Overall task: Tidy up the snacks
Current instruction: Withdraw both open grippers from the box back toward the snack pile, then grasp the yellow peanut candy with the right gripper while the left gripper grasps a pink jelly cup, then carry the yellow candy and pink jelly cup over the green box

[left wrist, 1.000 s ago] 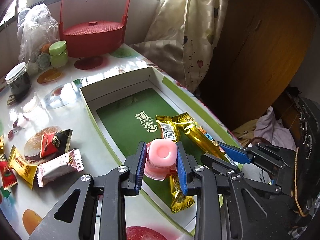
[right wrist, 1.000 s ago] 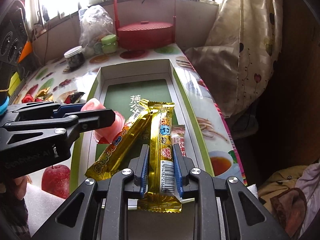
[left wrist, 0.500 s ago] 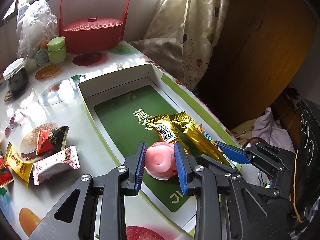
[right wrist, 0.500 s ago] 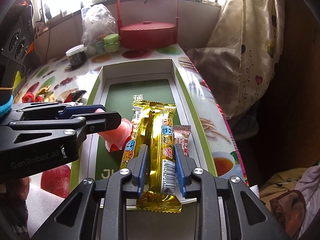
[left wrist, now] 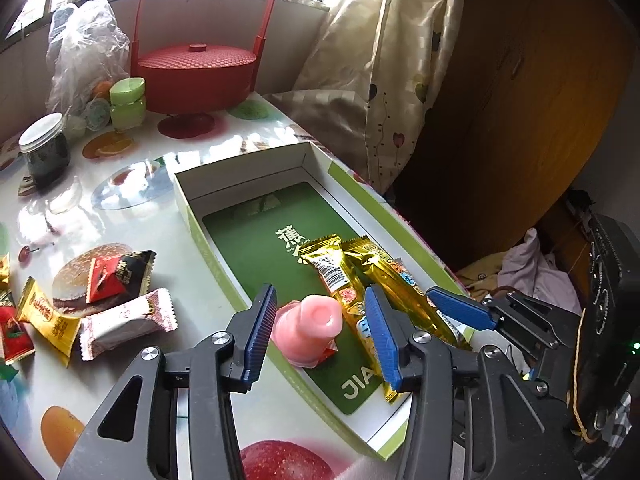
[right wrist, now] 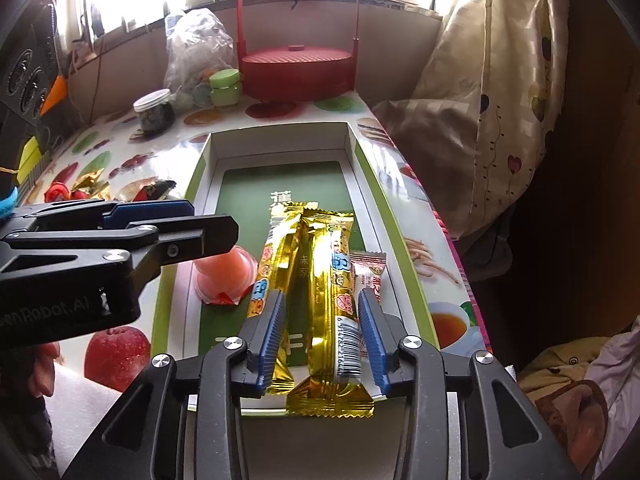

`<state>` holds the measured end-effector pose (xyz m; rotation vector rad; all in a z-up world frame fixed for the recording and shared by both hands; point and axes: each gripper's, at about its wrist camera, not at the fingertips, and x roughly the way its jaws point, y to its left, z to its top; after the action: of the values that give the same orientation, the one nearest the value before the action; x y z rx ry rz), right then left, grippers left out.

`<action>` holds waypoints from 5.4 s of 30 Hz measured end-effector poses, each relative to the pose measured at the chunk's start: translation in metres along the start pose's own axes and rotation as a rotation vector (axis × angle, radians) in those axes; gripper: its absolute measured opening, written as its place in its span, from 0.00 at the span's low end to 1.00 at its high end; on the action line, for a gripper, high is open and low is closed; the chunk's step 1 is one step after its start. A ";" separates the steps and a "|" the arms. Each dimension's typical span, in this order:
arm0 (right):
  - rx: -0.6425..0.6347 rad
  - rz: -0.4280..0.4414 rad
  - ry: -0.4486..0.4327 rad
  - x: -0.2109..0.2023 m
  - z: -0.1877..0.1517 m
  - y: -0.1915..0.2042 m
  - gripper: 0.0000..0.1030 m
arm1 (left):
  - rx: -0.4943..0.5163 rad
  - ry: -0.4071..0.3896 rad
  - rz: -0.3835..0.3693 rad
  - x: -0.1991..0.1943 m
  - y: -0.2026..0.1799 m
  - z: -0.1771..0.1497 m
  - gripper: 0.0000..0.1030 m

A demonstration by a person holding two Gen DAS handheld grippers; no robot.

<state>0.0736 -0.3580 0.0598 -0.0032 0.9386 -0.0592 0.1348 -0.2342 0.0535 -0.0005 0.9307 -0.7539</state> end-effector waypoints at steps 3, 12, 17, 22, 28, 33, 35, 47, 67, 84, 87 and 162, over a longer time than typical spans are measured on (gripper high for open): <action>0.001 -0.005 -0.007 -0.003 0.000 0.002 0.38 | -0.002 -0.009 0.008 -0.006 0.003 0.000 0.52; 0.010 0.006 -0.051 -0.019 0.006 0.009 0.39 | 0.017 -0.069 0.092 -0.039 0.013 -0.004 0.52; 0.003 0.013 -0.068 -0.025 0.010 0.017 0.39 | 0.002 -0.096 0.109 -0.055 0.023 -0.008 0.52; -0.014 0.045 -0.091 -0.029 0.015 0.029 0.39 | -0.013 -0.110 0.138 -0.068 0.033 -0.013 0.52; -0.031 0.133 -0.128 -0.034 0.021 0.047 0.39 | -0.071 -0.148 0.166 -0.088 0.059 -0.021 0.52; -0.032 0.206 -0.152 -0.034 0.028 0.062 0.39 | -0.106 -0.173 0.192 -0.103 0.083 -0.031 0.52; -0.049 0.205 -0.142 -0.032 0.030 0.070 0.39 | -0.127 -0.179 0.197 -0.108 0.094 -0.034 0.52; -0.156 0.301 -0.084 -0.010 0.040 0.120 0.39 | -0.248 -0.215 0.309 -0.140 0.161 -0.059 0.52; -0.252 0.365 -0.014 0.046 0.071 0.188 0.38 | -0.401 -0.176 0.380 -0.140 0.241 -0.075 0.52; -0.317 0.393 0.037 0.080 0.081 0.214 0.36 | -0.386 -0.158 0.412 -0.123 0.275 -0.058 0.52; -0.328 0.388 0.045 0.083 0.080 0.218 0.36 | -0.377 -0.140 0.401 -0.117 0.277 -0.056 0.52; -0.155 0.336 -0.080 0.006 0.054 0.142 0.21 | -0.205 -0.149 0.280 -0.114 0.160 -0.051 0.42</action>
<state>0.1276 -0.2179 0.0830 0.0089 0.8513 0.3224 0.1502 -0.0317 0.0549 -0.1033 0.8411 -0.3920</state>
